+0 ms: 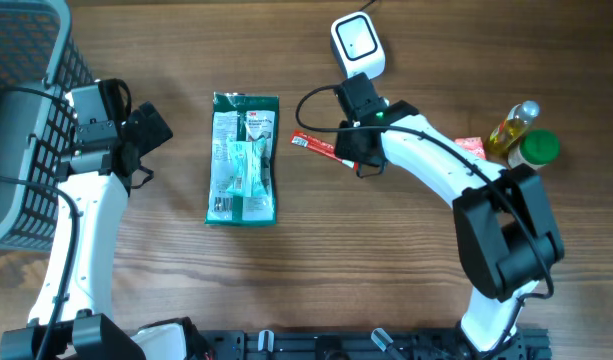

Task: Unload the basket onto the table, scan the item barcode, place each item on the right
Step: 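Grasp the red stick by its end with the right gripper, then lift the red stick up to the scanner window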

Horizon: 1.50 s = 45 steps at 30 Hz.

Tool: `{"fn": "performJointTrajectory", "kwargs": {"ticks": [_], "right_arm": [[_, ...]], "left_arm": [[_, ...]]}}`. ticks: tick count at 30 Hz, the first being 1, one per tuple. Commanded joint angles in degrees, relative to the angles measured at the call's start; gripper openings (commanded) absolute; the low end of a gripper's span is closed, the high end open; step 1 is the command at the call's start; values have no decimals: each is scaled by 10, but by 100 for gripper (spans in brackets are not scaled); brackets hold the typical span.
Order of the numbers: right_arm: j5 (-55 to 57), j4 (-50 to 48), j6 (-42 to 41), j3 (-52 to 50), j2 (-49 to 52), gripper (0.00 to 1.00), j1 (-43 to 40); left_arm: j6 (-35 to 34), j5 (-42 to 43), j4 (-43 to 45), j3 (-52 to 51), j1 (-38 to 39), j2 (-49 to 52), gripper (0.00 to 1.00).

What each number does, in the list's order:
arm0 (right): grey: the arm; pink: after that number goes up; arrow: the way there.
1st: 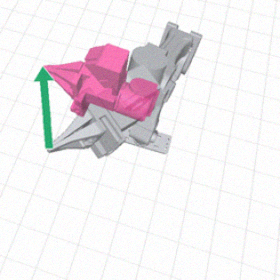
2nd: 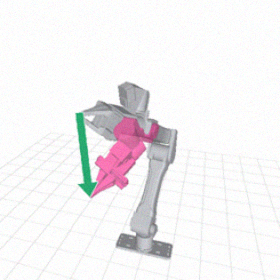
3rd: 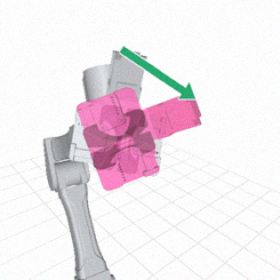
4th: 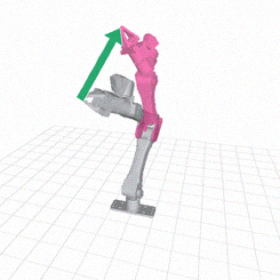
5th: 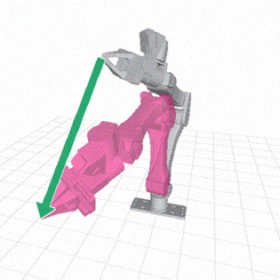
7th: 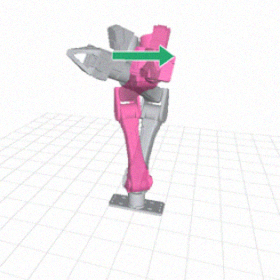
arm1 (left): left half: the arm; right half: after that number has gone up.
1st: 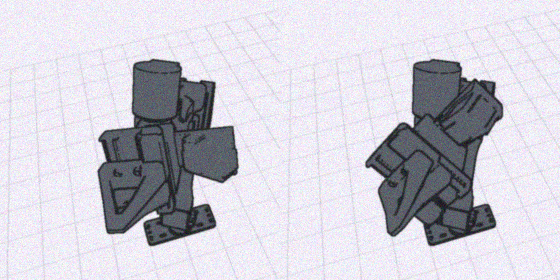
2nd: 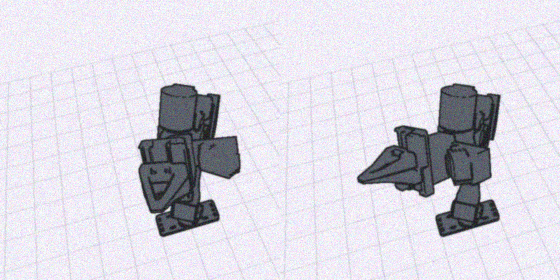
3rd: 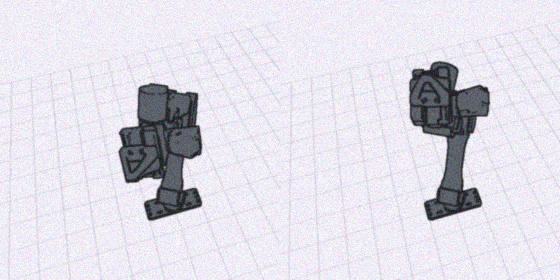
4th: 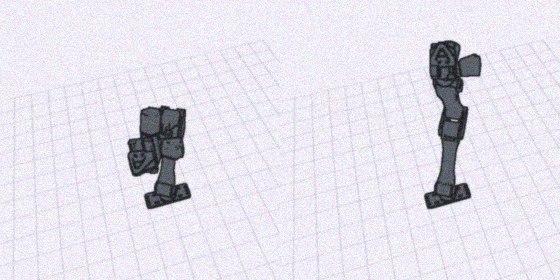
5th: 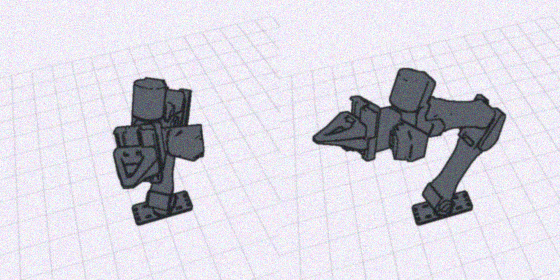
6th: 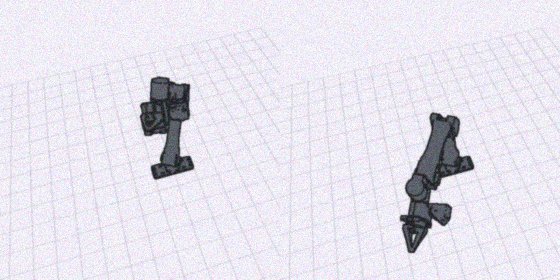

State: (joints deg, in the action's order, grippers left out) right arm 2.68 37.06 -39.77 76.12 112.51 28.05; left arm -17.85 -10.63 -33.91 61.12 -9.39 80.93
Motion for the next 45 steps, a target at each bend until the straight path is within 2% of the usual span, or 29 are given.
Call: {"fn": "performJointTrajectory", "kwargs": {"ticks": [1, 29, 30, 35, 36, 44, 45], "right_arm": [[20, -1, -24, -7, 28, 38, 12], [24, -4, -33, -8, 62, 43, 23], [24, -4, -39, -8, 67, 40, 23], [24, -3, -31, -7, 64, 8, 21], [24, -3, -17, -6, 59, 4, 18], [-67, -3, 135, -6, -52, 4, -46], [-98, -3, 189, -6, -76, 4, -59]], "left_arm": [[9, 3, 0, 8, -3, -2, 100], [9, 3, 0, 8, -3, -2, 100], [9, 3, 0, 8, -3, -2, 100], [9, 3, 0, 8, -3, -2, 100], [9, 3, 0, 8, -3, -2, 100], [9, 3, 0, 8, -3, -2, 100], [9, 3, 0, 8, -3, -2, 100]]}}
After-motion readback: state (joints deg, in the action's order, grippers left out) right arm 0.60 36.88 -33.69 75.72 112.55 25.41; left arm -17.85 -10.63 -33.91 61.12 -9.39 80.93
